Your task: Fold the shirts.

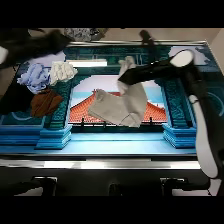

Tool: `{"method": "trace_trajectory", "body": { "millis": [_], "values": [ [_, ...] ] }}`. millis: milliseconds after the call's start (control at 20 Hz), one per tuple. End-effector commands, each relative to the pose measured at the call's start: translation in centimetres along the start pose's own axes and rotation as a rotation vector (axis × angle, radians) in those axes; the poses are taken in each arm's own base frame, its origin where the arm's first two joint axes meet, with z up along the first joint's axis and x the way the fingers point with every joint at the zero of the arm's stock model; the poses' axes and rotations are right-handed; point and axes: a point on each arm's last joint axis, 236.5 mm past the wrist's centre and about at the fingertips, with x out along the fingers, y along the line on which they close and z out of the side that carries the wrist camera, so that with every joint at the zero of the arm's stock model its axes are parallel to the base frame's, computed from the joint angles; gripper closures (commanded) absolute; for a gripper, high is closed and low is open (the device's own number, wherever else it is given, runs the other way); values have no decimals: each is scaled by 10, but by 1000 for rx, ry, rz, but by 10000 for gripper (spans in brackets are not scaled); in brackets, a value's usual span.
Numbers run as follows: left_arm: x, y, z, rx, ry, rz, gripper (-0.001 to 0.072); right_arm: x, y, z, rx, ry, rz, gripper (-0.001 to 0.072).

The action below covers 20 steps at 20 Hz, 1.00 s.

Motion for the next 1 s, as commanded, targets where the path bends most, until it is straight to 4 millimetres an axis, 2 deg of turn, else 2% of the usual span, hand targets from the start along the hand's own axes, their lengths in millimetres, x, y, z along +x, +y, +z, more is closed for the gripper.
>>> {"method": "trace_trajectory", "body": {
  "millis": [0, 50, 100, 150, 200, 300, 350, 400, 500, 550, 600, 650, 700, 750, 800, 850, 950],
  "values": [
    [-73, 19, 42, 48, -104, 106, 687, 85, 16, -22, 76, 29, 90, 666],
    [-78, 17, 42, 56, -100, 106, 687, 103, 12, -31, 111, 41, 85, 663],
    [-80, 14, 38, 64, -87, 104, 687, 119, 8, -37, 147, 41, 80, 543],
    [-79, 12, 33, 66, -68, 99, 686, 130, 9, -42, 187, 43, 105, 227],
    [-78, 11, 29, 67, -51, 97, 686, 136, 12, -45, 217, 44, 144, 73],
    [-75, 11, 25, 89, -37, 95, 686, 122, 6, -51, 211, 79, 165, 80],
    [-75, 14, 23, 89, -34, 99, 686, 104, -4, -53, 184, 102, 154, 80],
    [-75, 15, 23, 93, -31, 102, 686, 81, -23, -56, 167, 128, 114, 81],
    [-74, 22, 21, 122, -24, 124, 686, 17, -80, -67, 171, 186, -44, 82],
    [-74, 26, 20, 131, -20, 140, 686, -23, -115, -81, 195, 235, -158, 83],
    [-73, 30, 18, 135, -14, 151, 686, -63, -145, -104, 248, 308, -267, 83],
    [-72, 34, 16, 140, -6, 164, 686, -101, -170, -136, 326, 409, -365, 91],
    [-71, 36, 13, 136, 3, 166, 685, -125, -181, -166, 390, 497, -405, 92],
    [-69, 39, 9, 131, 13, 169, 685, -133, -183, -193, 456, 550, -390, 92],
    [-66, 42, 4, 124, 25, 172, 685, -125, -178, -211, 514, 558, -340, 92],
    [-64, 46, -1, 116, 39, 175, 685, -104, -172, -222, 558, 526, -279, 91],
    [-60, 52, -11, 104, 61, 180, 685, -62, -166, -225, 610, 402, -192, 90]
  ]
}}
